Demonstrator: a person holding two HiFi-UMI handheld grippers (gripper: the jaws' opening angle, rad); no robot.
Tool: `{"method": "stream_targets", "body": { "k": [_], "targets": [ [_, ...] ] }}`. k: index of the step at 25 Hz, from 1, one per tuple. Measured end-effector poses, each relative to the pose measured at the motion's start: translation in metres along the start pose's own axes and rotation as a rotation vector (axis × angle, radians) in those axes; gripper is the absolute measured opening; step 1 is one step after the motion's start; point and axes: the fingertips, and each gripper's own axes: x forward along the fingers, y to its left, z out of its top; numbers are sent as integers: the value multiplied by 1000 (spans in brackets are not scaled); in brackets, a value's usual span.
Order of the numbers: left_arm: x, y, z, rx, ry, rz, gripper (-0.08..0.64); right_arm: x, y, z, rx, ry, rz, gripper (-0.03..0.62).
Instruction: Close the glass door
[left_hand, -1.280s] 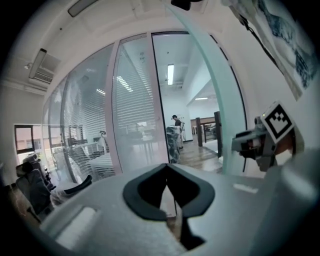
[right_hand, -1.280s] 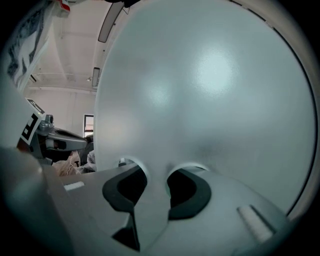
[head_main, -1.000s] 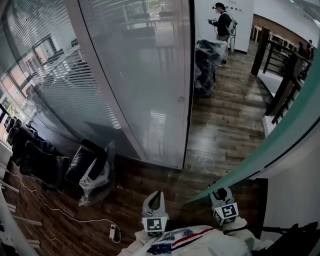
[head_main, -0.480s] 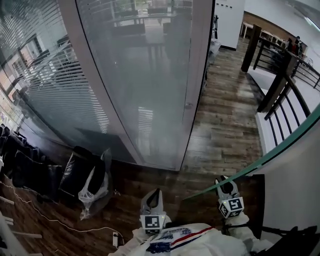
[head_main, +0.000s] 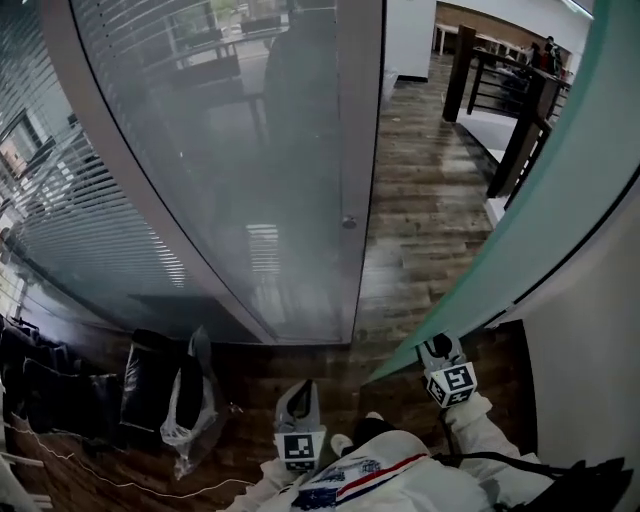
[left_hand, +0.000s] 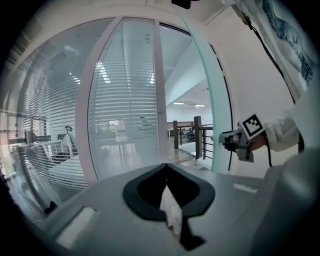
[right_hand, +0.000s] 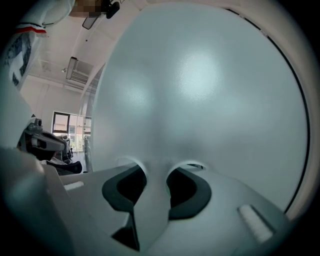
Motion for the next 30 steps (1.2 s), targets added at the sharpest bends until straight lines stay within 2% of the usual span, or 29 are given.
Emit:
{"method": "stream_targets", "body": {
  "k": [3,6,10,13,16,24,30],
  "targets": [
    [20,-9,-4,2,13,-44,3,20,-7,5,8,-15,-27,121],
    [41,-13,8,26,12,-69,3,40,-18,9,13,-31,-68,121],
    [61,6,38,27,2,-41,3,64,-23,10,19,-23,-92,121],
    [76,20,36,73,17,-22,3,78,-27,13,15,-17,-94,121],
    [96,27,55,70,12,-7,3,91,-33,12,17,-19,-102,120],
    [136,31,80,64,-23,-27,3,119,-33,21,12,-7,-127,120],
    [165,36,86,76,-15,-31,3,138,-35,26,17,13,-152,120]
  ]
}}
